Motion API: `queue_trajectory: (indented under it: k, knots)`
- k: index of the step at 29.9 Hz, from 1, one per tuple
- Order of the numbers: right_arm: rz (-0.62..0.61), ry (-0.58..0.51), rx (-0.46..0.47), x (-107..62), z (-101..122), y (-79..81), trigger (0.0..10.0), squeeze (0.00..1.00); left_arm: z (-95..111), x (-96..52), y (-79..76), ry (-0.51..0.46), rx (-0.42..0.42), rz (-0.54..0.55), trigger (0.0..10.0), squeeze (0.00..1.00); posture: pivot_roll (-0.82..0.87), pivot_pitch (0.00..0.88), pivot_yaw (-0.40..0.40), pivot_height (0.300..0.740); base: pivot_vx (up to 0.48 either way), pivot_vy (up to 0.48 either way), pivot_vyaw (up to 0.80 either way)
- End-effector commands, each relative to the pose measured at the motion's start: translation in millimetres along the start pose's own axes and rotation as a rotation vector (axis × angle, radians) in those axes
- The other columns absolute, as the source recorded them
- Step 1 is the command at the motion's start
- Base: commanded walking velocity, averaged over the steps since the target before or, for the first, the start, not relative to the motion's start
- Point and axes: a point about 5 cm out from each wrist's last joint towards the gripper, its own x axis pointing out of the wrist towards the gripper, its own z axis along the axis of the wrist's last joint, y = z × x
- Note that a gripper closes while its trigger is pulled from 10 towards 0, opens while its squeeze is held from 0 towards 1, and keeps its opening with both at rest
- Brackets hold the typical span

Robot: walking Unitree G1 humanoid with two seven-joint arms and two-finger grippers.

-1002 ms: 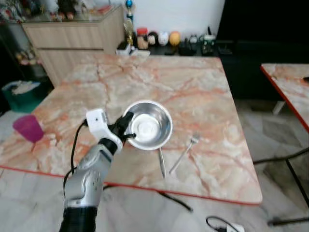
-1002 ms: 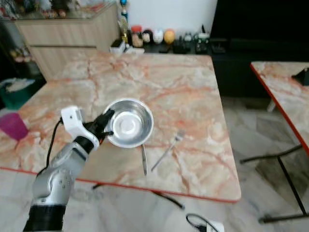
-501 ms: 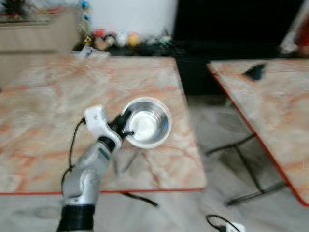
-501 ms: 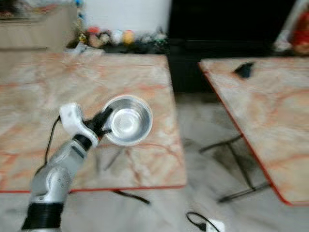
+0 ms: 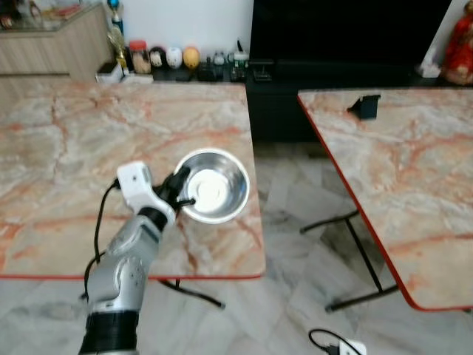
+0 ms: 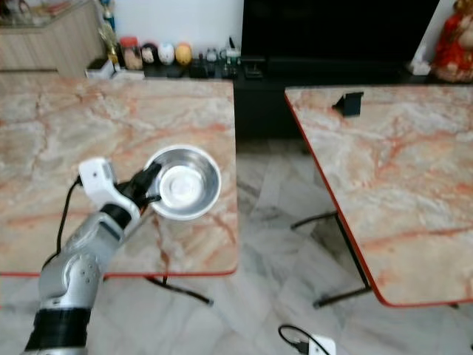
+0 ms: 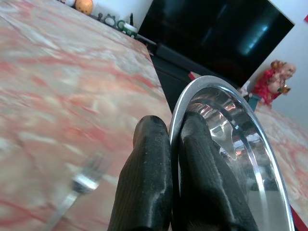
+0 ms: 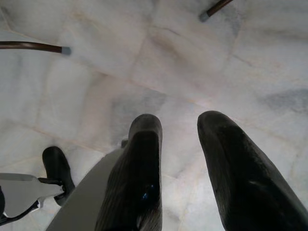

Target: Setting the table

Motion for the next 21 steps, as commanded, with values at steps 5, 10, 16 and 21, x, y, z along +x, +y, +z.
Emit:
queue_trajectory:
  k: [5, 10, 16, 21]
  knots:
    - [-0.017, 0.005, -0.003, -0.5, -1.2, -7.5, 10.0, 0.00, -2.0, 2.0, -8.8, 0.002, -0.008, -0.033, 10.0, 0.00, 0.05, 0.000, -0.032, 0.740, 0.000, -0.259, 0.00]
    - [-0.017, 0.006, -0.003, -0.7, -1.8, -7.6, 10.0, 0.00, -2.7, 1.6, -9.0, 0.004, -0.009, -0.040, 10.0, 0.00, 0.05, 0.000, -0.031, 0.740, 0.000, -0.259, 0.00]
    - [-0.016, 0.009, -0.005, -1.0, -3.1, -7.6, 10.0, 0.00, -2.4, 1.2, -7.1, 0.003, -0.003, -0.039, 10.0, 0.00, 0.05, 0.000, -0.029, 0.740, 0.000, -0.255, 0.00]
    - [-0.014, 0.011, -0.008, -1.2, -4.1, -7.2, 10.0, 0.00, -1.7, 0.7, -6.7, 0.003, 0.002, -0.042, 10.0, 0.00, 0.05, 0.000, -0.028, 0.740, 0.000, -0.293, 0.00]
